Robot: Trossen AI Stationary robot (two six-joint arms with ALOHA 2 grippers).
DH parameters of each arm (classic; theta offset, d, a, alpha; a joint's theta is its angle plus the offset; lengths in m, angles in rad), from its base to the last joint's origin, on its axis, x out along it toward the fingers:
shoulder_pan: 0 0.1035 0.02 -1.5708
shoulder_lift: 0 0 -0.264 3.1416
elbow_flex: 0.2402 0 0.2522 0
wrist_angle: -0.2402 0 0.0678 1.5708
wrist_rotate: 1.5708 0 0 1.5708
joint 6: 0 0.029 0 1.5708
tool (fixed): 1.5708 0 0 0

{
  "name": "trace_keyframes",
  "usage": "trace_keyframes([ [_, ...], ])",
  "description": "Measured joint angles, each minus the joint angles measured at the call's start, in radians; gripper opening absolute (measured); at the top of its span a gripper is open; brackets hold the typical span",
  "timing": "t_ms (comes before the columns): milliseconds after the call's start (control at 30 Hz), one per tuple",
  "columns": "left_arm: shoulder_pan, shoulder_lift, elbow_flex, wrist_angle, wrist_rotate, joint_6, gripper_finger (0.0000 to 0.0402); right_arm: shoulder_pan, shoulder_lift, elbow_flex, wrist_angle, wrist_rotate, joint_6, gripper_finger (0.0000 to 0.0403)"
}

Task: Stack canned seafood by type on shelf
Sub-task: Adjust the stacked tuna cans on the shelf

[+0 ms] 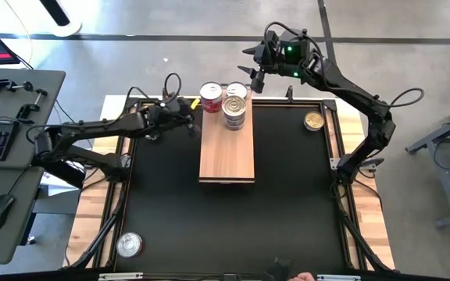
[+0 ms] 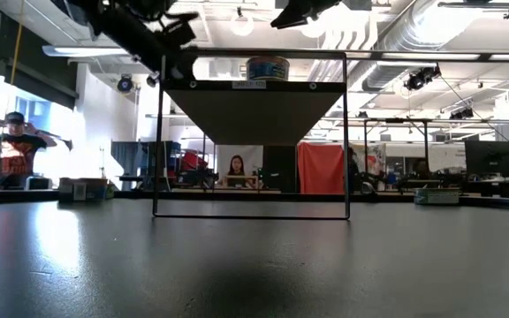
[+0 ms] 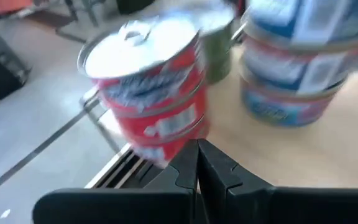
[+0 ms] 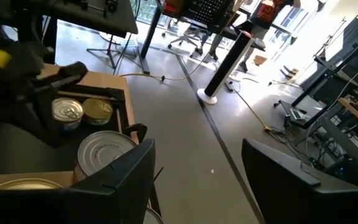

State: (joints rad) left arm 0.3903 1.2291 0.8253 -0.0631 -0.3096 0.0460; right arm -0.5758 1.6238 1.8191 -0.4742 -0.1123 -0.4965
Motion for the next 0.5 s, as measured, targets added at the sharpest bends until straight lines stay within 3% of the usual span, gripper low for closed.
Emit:
trace_keyframes([
  [233,0.074,0.116,-0.001,-0.037,-0.018,-0.015,0.0000,0.000,0.000,0.000,-0.001,0.000,0.000,0.0231],
  [500,0.089,0.185,-0.002,0.094,-0.069,-0.016,0.0000,0.000,0.000,0.000,-0.001,0.000,0.002,0.0231],
])
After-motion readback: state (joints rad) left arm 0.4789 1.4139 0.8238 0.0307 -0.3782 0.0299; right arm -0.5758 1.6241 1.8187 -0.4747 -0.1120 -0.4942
